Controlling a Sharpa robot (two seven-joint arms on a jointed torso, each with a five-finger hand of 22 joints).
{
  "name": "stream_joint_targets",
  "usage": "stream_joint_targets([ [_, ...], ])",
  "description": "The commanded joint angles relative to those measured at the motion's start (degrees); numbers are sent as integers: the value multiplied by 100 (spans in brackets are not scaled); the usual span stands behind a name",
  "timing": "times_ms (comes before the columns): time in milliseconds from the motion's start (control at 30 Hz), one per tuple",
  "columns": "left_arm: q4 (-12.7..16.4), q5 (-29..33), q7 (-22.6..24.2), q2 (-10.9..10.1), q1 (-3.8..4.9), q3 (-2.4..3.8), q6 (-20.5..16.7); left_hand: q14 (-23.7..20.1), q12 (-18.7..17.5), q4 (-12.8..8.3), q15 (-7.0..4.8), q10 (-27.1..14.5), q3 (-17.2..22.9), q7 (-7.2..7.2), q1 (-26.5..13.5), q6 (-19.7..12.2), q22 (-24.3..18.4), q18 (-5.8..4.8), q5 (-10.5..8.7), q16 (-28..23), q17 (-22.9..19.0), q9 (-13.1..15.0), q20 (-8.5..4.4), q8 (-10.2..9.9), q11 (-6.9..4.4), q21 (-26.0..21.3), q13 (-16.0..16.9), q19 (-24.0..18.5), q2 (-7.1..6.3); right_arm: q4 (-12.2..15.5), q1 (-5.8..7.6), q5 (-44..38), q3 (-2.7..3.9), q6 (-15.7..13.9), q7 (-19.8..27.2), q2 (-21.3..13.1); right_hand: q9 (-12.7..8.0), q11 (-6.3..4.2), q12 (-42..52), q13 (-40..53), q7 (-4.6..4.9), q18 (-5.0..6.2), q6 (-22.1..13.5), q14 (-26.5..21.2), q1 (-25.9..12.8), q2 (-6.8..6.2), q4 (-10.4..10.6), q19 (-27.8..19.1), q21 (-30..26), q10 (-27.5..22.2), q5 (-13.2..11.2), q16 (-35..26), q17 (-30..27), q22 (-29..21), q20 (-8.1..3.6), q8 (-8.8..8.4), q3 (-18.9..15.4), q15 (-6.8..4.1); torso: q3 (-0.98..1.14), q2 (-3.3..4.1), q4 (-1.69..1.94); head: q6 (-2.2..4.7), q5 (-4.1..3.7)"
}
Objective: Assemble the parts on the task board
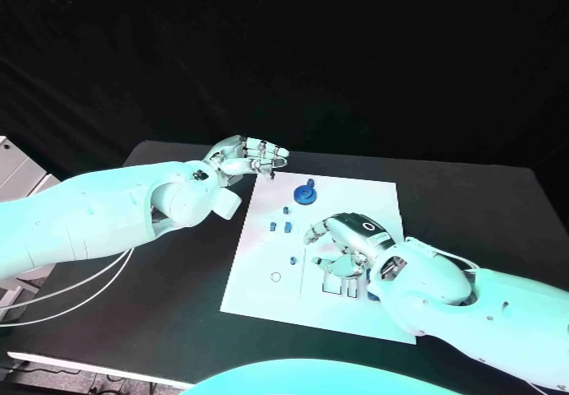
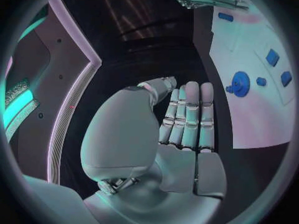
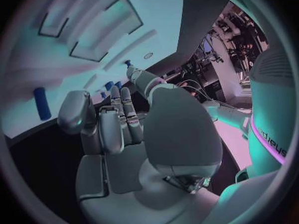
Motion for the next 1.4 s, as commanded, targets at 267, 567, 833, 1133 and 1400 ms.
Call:
stream_joint_targets([
  [267, -21, 29, 23, 2, 5, -5, 94, -31, 47, 1, 14, -39, -30, -2, -48, -23, -13, 81, 34, -20, -8, -6, 1, 22, 2, -40, 2, 35, 20, 74, 456, 548, 99, 540, 33, -696, -29, -44, 162, -10, 5, -46, 7, 229, 40, -6, 77, 267, 568, 126, 40, 244, 386, 586, -35, -55, -88, -42, -4, -27, -36, 76, -113],
  [567, -8, 29, -14, 16, 4, -15, 177, -31, 54, 3, 15, -38, -33, -2, -53, -22, -15, 81, 33, -19, -9, -6, 2, 26, 2, -44, 1, 36, 20, -246, 519, 260, 94, 856, -50, -681, -74, -37, 197, -53, -105, -54, -52, 273, 120, -6, 238, 312, 578, -7, 128, 265, 406, 595, -49, -155, -596, -42, 2, -18, -26, 110, -119],
  [833, -7, 27, -49, 13, 4, -19, 195, -29, 64, 16, 17, -41, -44, -2, -72, -20, -20, 80, 27, -17, -11, -6, 4, 32, 3, -52, 0, 37, 20, -374, 504, 166, 67, 1052, -276, -559, -91, -43, 260, -55, -108, -59, -35, 295, 288, 117, 295, 336, 607, 15, 43, 293, 454, 608, -51, -184, -637, -47, -3, -11, -24, 109, -125],
  [1133, -1, 16, -92, 13, 4, -20, 235, -28, 65, 18, 18, -42, -46, -1, -76, -20, -21, 80, 26, -16, -12, -6, 5, 33, 4, -53, -1, 37, 19, -479, 486, 127, 44, 1089, -349, -434, -96, -67, 334, -58, -64, -72, 85, 320, 343, 187, 361, 374, 680, 151, -6, 318, 494, 639, -70, -166, -390, -72, -5, -19, -26, 86, -123],
  [1400, 4, 8, -108, 9, 4, -20, 253, -28, 65, 18, 18, -42, -46, -1, -76, -20, -21, 80, 26, -16, -12, -6, 5, 33, 4, -53, -1, 37, 19, -547, 459, 111, 30, 1088, -381, -373, -59, -135, 290, -89, 25, -107, 349, 334, 288, 186, 477, 443, 873, 464, -441, 333, 517, 728, -128, -88, 442, -129, -7, -19, -28, 94, -112],
])
